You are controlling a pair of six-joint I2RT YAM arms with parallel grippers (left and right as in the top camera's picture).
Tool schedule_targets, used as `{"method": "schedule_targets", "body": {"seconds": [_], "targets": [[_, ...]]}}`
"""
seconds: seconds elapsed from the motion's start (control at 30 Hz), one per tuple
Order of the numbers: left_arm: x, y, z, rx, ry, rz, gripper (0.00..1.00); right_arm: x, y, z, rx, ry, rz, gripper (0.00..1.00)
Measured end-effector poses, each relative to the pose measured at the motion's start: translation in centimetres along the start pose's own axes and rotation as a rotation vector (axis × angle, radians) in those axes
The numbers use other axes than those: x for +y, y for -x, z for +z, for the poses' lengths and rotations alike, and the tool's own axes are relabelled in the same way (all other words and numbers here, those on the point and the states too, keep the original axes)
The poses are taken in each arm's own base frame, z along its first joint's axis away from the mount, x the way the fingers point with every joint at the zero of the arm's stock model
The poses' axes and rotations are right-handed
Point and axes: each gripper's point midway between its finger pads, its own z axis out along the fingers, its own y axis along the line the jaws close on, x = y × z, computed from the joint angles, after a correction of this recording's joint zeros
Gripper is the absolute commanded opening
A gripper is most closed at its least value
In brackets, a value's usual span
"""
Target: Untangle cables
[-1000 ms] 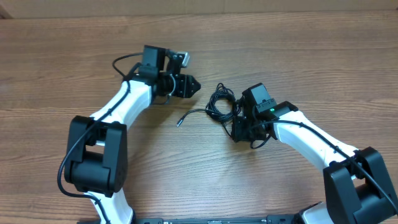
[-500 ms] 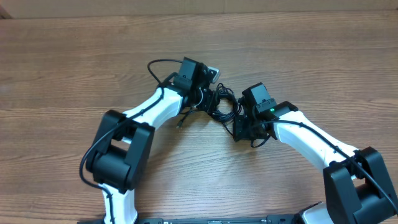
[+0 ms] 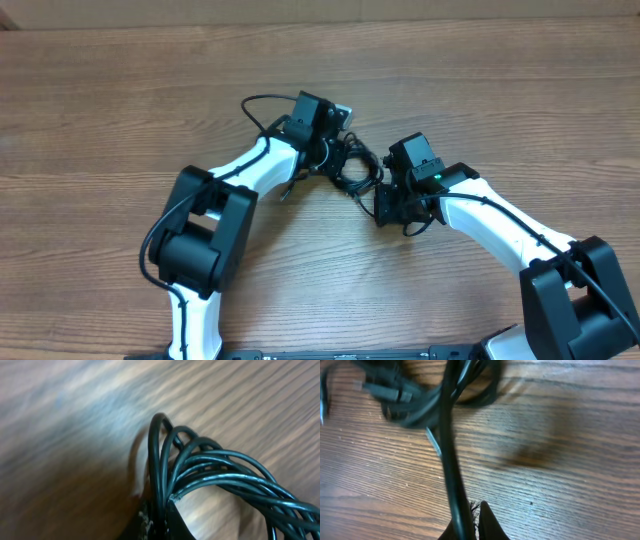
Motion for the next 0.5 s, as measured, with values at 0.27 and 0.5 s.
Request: {"method": "schedule_targets", "body": {"seconds": [0.27, 0.5], "targets": [[3.5, -3.0, -7.3, 0.128, 0.07, -0.394, 0.04, 1.7, 1.0, -0.1, -0.024, 0.087, 0.145, 0.24], [4.8, -3.5, -9.0, 0.137, 0.024, -0.632, 0.04, 3.6, 2.1, -0.4, -0.041, 0.189, 0.254, 0.4]]}}
